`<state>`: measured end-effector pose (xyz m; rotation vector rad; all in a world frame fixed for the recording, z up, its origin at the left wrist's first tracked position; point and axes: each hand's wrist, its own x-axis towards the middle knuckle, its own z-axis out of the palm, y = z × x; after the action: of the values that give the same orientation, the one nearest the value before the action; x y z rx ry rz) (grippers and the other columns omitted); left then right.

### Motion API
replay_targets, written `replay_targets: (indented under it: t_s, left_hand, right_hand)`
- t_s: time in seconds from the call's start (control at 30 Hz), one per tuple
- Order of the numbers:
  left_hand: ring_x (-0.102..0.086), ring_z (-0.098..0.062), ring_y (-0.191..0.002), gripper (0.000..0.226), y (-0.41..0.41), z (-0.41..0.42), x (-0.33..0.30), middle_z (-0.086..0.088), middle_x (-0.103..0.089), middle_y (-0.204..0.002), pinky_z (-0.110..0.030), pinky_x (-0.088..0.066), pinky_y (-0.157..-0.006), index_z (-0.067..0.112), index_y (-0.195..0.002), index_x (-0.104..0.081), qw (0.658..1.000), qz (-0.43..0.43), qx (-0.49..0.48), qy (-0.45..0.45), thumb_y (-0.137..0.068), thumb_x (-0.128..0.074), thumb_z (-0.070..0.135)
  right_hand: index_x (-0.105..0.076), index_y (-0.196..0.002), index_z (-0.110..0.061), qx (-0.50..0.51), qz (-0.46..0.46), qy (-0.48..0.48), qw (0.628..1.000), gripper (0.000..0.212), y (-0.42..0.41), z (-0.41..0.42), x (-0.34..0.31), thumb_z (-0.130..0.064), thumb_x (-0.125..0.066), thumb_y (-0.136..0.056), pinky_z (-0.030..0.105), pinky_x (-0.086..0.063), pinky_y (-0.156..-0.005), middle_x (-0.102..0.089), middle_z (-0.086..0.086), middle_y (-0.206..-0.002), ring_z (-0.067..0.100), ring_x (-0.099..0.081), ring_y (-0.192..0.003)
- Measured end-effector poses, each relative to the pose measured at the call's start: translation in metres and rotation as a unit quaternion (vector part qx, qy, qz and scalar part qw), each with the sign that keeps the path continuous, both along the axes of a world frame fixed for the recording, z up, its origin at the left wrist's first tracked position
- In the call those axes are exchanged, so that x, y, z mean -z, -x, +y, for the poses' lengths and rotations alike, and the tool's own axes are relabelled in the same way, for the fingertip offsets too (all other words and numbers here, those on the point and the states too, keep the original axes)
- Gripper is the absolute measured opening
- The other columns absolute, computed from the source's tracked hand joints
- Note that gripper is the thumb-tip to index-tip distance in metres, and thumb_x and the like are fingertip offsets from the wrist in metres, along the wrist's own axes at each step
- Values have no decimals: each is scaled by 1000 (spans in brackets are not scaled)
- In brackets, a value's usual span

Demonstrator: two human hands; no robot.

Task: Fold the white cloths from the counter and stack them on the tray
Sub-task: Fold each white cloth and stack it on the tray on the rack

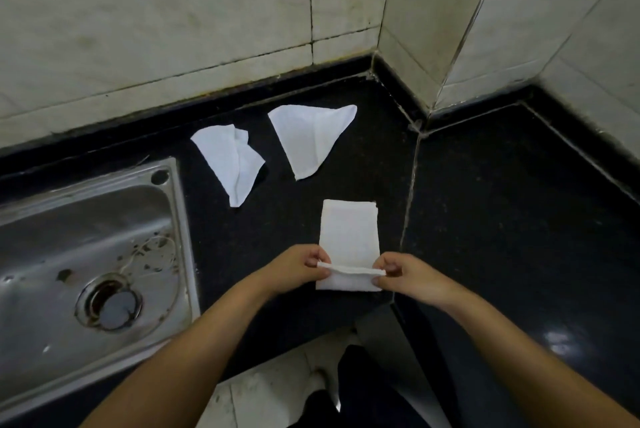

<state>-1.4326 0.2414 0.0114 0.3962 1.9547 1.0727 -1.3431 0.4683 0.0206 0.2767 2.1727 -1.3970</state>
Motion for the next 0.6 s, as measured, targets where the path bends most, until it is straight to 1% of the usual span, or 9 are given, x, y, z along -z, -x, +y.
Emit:
replay_targets:
  t_s: [0.07,0.13,0.2,0.27,0.33,0.4,0.47,0.5,0.6]
  left_hand:
    - [-58,-3,-71,5,10,8,-2,7,-64,-76,-13,-45,-68,17,-85,-64,1000,7,-30,-4,-88,-64,13]
    - [-57,-5,-72,2,26,19,-4,5,-62,-76,-15,-46,-68,13,-86,-64,997,28,-67,-5,-88,-63,12]
    - [-56,-9,-76,8,42,32,-2,5,-61,-77,-23,-46,-72,17,-81,-64,993,66,-97,-1,-87,-64,11]
    - [-55,-9,-76,15,58,45,3,7,-59,-77,-21,-43,-71,25,-76,-61,987,109,-119,24,-86,-65,14]
    - [-52,-6,-72,11,71,57,7,8,-56,-75,-16,-39,-63,23,-79,-60,980,145,-129,53,-87,-63,16]
    - [-51,-6,-71,3,80,65,13,8,-55,-77,-15,-36,-59,18,-88,-63,974,169,-127,84,-89,-60,17]
    - [-52,-10,-77,8,83,70,19,3,-55,-85,-19,-37,-61,14,-93,-64,967,193,-120,114,-90,-58,18]
    - [-52,-12,-80,7,84,70,22,1,-54,-89,-22,-38,-65,14,-92,-63,963,205,-118,125,-89,-57,17]
    - [-51,-17,-83,3,83,70,31,-2,-51,-90,-30,-43,-73,18,-87,-59,956,231,-123,132,-88,-58,15]
  right_hand:
    - [-63,-84,-16,35,8,6,999,5,12,2,-1,-18,-64,-88,15,-42,-67,-61,-6,-76,3,-55,-70]
    - [-63,-84,-16,82,25,2,996,7,30,6,-1,-21,-62,-90,16,-41,-67,-62,-9,-77,1,-55,-71]
    - [-65,-87,-14,135,48,-20,989,9,50,12,3,-22,-62,-90,20,-42,-69,-64,-4,-82,6,-57,-76]
    - [-65,-90,-14,162,62,-61,983,11,69,15,9,-24,-61,-90,20,-43,-67,-63,1,-86,11,-57,-79]
    - [-63,-92,-14,171,68,-100,978,11,86,17,14,-25,-59,-91,20,-42,-65,-60,-1,-84,12,-55,-79]
    - [-63,-94,-16,167,70,-137,974,12,98,17,20,-26,-57,-92,23,-42,-68,-60,-1,-88,13,-55,-82]
    - [-62,-96,-17,150,79,-181,969,12,106,17,25,-26,-55,-92,26,-44,-73,-60,2,-97,15,-57,-87]
    - [-62,-96,-17,139,85,-199,966,12,108,17,27,-26,-55,-92,28,-46,-75,-59,3,-100,17,-57,-88]
    - [-61,-101,-17,118,90,-233,961,14,109,15,32,-26,-55,-92,34,-50,-79,-55,4,-107,18,-56,-89]
